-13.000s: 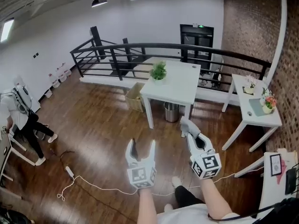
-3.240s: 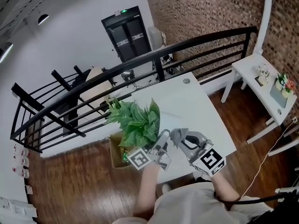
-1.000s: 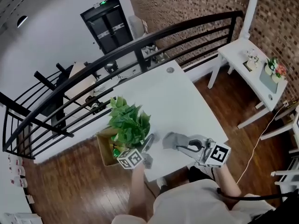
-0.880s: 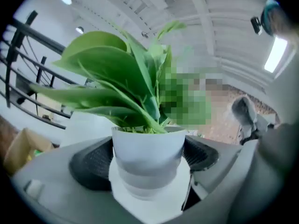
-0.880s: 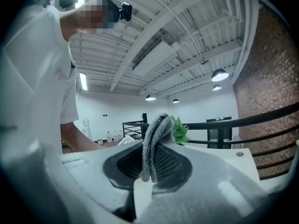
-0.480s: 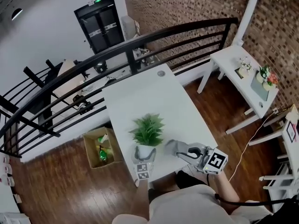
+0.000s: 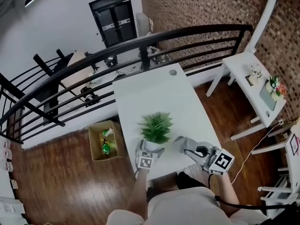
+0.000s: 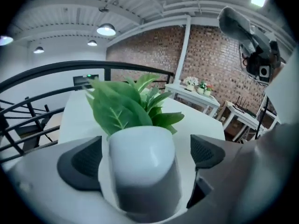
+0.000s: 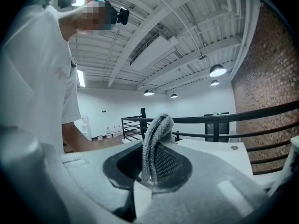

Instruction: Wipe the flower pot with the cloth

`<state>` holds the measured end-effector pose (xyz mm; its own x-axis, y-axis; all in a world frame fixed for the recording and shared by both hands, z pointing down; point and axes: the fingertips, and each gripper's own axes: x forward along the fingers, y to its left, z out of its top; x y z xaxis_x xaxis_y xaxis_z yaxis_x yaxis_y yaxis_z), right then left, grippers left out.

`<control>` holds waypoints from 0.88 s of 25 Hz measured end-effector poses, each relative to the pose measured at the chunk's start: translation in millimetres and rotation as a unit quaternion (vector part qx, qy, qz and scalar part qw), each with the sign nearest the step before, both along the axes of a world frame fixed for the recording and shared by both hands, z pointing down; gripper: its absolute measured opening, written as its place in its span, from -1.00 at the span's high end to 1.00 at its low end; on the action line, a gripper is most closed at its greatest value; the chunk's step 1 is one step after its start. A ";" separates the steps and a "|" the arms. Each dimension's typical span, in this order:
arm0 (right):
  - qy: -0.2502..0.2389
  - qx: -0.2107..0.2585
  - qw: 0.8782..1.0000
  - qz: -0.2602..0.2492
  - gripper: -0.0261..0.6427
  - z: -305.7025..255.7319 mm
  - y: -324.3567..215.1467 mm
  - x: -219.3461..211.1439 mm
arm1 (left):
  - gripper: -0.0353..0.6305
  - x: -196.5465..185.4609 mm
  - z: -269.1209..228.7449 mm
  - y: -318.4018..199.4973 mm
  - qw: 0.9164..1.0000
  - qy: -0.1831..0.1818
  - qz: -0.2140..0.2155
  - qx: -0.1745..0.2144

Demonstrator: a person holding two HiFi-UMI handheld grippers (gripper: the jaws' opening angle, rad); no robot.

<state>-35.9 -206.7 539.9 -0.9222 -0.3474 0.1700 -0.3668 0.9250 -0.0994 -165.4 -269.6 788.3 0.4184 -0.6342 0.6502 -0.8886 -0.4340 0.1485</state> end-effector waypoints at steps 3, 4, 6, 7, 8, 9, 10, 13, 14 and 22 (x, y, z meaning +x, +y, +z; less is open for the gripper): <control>-0.005 -0.002 1.000 0.004 0.86 1.1 0.9 -1.2 | -1.00 5.5 3.6 -13.0 0.996 -0.006 0.025 -0.091; -0.005 -0.004 1.000 0.006 0.87 2.1 1.9 -0.9 | -1.00 5.0 11.5 -13.5 0.990 -0.010 0.029 -0.137; -0.005 -0.007 1.000 0.010 0.86 3.9 4.4 2.1 | -1.00 1.0 30.9 -7.0 0.972 -0.023 0.038 -0.232; -0.005 -0.008 1.000 0.013 0.86 4.7 5.3 4.8 | -1.00 -0.8 40.5 -0.8 0.960 -0.029 0.043 -0.273; -0.005 -0.010 1.000 0.016 0.86 5.5 5.6 8.2 | -1.00 -1.4 48.7 5.6 0.950 -0.036 0.050 -0.305; -0.005 -0.011 1.000 0.021 0.86 6.6 5.3 12.1 | -1.00 -0.6 54.3 10.1 0.944 -0.039 0.056 -0.324; -0.006 -0.013 1.000 0.027 0.86 7.7 4.9 15.9 | -0.91 1.4 56.2 11.0 0.943 -0.036 0.060 -0.327; -0.008 -0.015 0.999 0.042 0.86 9.8 4.9 24.1 | -0.86 4.8 46.8 -0.5 0.963 -0.022 0.053 -0.262; -0.009 -0.014 0.999 0.046 0.86 10.0 4.8 25.7 | -0.86 3.8 39.2 -6.5 0.974 -0.018 0.047 -0.221; 0.003 -0.019 0.998 0.062 0.86 16.1 8.0 28.7 | -0.86 -18.3 -4.8 -31.0 0.984 0.037 -0.051 0.167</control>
